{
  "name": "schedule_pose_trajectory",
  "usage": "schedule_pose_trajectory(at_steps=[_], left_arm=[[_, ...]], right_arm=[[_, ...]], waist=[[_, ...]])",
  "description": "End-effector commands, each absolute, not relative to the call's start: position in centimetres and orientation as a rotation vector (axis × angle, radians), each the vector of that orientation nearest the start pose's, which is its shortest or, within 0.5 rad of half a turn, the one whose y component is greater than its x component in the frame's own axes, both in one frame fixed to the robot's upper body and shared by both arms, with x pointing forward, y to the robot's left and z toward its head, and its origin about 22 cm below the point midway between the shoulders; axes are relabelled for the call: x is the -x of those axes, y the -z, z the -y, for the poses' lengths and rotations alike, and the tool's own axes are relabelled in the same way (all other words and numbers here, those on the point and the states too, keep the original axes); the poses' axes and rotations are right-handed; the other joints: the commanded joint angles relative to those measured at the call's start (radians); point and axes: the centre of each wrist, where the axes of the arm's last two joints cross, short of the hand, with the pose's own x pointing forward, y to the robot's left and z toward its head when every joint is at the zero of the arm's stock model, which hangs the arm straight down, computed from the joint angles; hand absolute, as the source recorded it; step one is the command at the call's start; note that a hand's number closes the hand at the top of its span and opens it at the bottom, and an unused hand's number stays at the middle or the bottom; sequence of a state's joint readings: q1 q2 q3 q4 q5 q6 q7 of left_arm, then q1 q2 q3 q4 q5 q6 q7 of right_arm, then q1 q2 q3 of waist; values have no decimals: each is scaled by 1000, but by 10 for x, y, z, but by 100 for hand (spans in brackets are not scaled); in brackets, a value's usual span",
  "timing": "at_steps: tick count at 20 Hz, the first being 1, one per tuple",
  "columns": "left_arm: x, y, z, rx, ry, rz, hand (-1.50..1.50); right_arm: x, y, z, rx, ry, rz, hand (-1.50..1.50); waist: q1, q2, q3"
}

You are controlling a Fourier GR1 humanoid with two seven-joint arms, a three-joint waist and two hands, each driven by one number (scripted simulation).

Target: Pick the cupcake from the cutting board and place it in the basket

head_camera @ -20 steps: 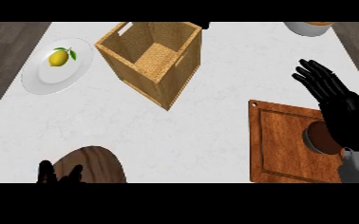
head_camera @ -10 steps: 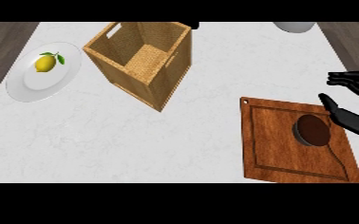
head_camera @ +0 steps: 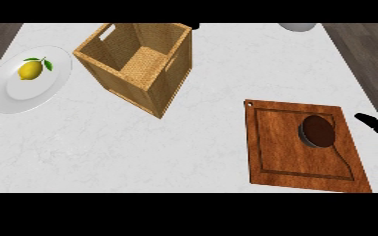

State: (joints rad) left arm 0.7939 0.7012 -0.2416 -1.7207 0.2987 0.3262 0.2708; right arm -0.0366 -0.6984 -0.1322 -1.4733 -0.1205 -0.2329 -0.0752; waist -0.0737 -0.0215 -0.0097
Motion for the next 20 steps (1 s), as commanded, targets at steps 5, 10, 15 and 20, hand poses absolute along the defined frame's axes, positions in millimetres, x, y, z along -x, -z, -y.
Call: schedule_pose_trajectory(at_steps=[5,10,15,20], left_arm=[[-113,-30,-334,-414,11,1211,0],[-115,-31,-334,-422,1,1257,0],[-115,-29,-334,-403,-21,1261,0],[-114,-24,-334,-421,-40,1265,0]], right_arm=[[-230,-97,439,807,-584,1212,-150],[-231,-103,434,727,-687,1100,-150],[-233,-108,431,673,-731,1036,-150],[-240,-114,422,637,-688,1097,-150]], waist=[[-30,3,-14],[-33,-5,-8],[-46,-5,-2],[-71,-12,2]])
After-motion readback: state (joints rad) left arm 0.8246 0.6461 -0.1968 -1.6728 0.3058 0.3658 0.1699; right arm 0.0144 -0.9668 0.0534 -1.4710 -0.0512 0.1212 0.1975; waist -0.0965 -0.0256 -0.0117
